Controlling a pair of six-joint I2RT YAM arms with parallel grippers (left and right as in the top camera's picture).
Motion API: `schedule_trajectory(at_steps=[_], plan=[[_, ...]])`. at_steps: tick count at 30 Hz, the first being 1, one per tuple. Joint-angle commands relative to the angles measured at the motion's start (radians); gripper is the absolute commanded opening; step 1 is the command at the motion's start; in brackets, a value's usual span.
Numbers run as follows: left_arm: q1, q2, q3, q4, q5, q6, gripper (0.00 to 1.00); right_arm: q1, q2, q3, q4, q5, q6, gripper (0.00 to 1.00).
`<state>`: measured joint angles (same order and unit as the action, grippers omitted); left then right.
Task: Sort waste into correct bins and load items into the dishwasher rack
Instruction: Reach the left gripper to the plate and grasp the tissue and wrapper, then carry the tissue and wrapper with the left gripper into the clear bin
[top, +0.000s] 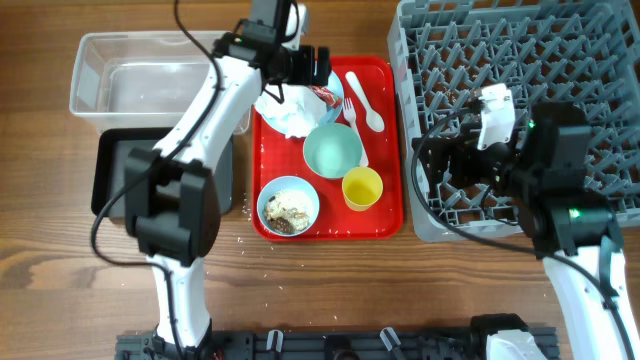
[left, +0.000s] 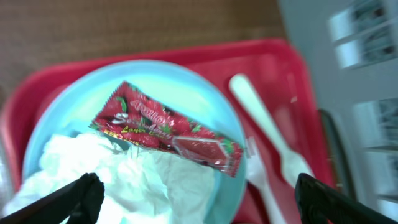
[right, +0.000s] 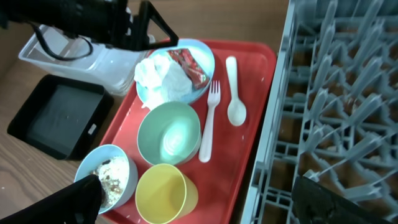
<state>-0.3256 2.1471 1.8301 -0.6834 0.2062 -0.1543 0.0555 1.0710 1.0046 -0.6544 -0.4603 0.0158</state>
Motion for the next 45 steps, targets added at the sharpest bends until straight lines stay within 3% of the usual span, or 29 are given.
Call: schedule_trajectory(at_steps=[1,3,12,13,14,15,17,18,22,27,33,42,45], plan=[[-0.002,0.054,0.022,-0.004,-0.041,-0.088,0.86,0.000,0.050,0.022,-0.011,-0.035,0.040,1.00],[-0.005,0.089,0.021,-0.015,-0.184,-0.299,0.85,0.000,0.072,0.022,-0.014,-0.036,0.040,1.00],[-0.020,0.216,0.021,0.056,-0.246,-0.311,0.91,0.000,0.087,0.022,-0.014,-0.035,0.040,1.00],[-0.020,0.219,0.021,0.055,-0.245,-0.311,0.85,0.000,0.087,0.022,-0.014,-0.035,0.040,1.00],[-0.022,0.223,0.021,0.051,-0.245,-0.311,0.67,0.000,0.087,0.022,-0.014,-0.035,0.040,1.00],[-0.024,0.223,0.019,0.044,-0.245,-0.310,0.43,0.000,0.087,0.022,-0.014,-0.035,0.040,1.00],[-0.031,0.223,0.019,0.030,-0.245,-0.310,0.09,0.000,0.087,0.022,-0.014,-0.035,0.040,1.00],[-0.036,0.223,0.019,0.020,-0.245,-0.310,0.04,0.000,0.087,0.022,-0.014,-0.035,0.040,1.00],[-0.036,0.196,0.025,0.009,-0.215,-0.299,0.04,0.000,0.087,0.022,-0.015,-0.035,0.040,1.00],[0.022,0.006,0.069,-0.035,-0.196,-0.299,0.04,0.000,0.087,0.022,-0.016,-0.035,0.040,1.00],[0.209,-0.220,0.070,-0.147,-0.197,-0.299,0.04,0.000,0.087,0.022,-0.014,-0.035,0.040,1.00],[0.498,-0.040,0.047,-0.197,-0.196,-0.303,0.04,0.000,0.087,0.022,-0.013,-0.035,0.040,1.00],[0.518,0.013,0.047,-0.197,-0.196,-0.303,0.35,0.000,0.087,0.022,-0.013,-0.035,0.040,1.00]])
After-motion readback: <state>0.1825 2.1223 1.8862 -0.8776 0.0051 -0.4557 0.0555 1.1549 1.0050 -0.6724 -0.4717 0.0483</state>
